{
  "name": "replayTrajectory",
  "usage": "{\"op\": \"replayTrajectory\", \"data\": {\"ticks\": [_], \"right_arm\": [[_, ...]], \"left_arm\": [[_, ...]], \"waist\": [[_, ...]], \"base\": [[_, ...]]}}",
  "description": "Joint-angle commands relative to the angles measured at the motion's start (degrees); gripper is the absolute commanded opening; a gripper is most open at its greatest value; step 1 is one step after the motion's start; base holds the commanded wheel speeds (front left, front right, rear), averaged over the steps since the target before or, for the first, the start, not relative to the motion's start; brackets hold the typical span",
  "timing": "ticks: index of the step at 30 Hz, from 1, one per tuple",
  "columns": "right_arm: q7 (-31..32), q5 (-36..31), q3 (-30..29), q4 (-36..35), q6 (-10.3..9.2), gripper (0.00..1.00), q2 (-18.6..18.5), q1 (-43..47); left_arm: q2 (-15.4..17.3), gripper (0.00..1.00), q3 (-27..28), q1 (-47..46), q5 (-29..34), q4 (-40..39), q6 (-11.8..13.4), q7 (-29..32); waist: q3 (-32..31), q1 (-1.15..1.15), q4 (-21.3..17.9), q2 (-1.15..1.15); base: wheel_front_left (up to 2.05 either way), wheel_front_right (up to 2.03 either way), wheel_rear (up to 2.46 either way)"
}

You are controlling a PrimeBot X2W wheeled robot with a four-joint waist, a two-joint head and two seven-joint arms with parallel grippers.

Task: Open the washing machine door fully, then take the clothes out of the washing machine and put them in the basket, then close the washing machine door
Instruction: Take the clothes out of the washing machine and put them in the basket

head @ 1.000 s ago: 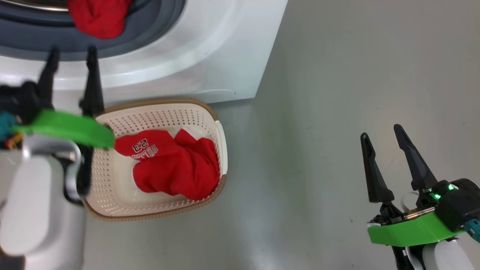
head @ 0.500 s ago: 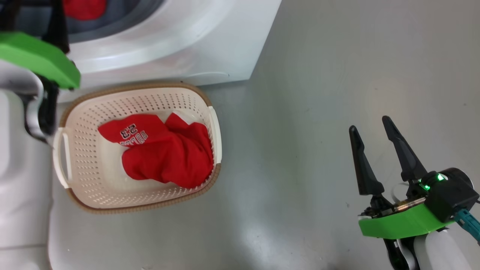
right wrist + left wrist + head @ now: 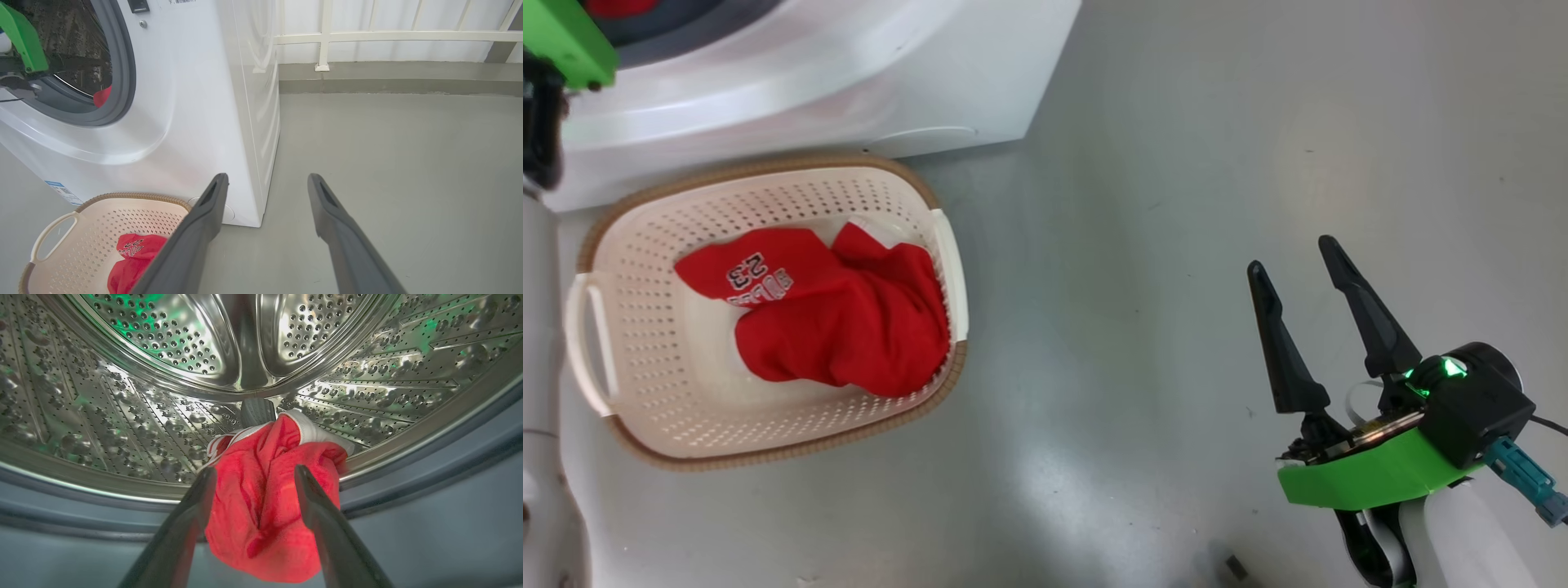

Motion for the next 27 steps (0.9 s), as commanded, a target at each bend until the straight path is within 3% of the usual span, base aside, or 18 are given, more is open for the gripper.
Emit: {"op": "replayTrajectory", "data": {"ticks": [1,7,19,24,25,27], "right_arm": [[-0.4,0.4,1.3,-1.1,0.35,1.0,-0.4,-0.4],[-0.4,1.1,2.2,-0.8,0.35,1.0,-0.4,-0.9],[-0.4,3.0,3.3,-1.0,0.35,1.0,-0.4,-1.5],[-0.4,3.3,3.3,-1.1,0.35,1.0,-0.4,-1.6],[-0.4,3.3,3.4,-1.1,0.35,1.0,-0.4,-1.6],[-0.4,3.4,3.4,-1.2,0.35,1.0,-0.4,-1.7]], "left_arm": [[2.8,1.0,0.7,-1.1,-0.2,-0.6,-0.4,0.3],[3.2,1.0,-0.5,-4.0,-0.1,4.2,-0.6,2.2],[5.0,1.0,-4.5,-6.4,3.1,11.8,2.3,5.8],[5.0,1.0,-4.9,-6.8,2.8,13.4,1.9,6.1],[4.9,0.5,-4.9,-6.9,2.6,13.8,1.7,6.5],[4.8,0.0,-4.9,-7.1,2.2,14.3,1.2,6.9]], "waist": [[0.6,0.0,-0.9,0.0],[1.4,0.0,-2.2,0.0],[2.1,0.0,-3.8,0.0],[2.1,0.0,-3.8,0.0],[2.2,0.0,-3.7,0.0],[2.2,0.0,-3.7,0.0]], "base": [[0.0,0.0,0.0],[0.0,0.0,0.0],[0.0,0.0,0.0],[0.0,0.0,0.0],[0.0,0.0,0.0],[0.0,0.0,0.0]]}}
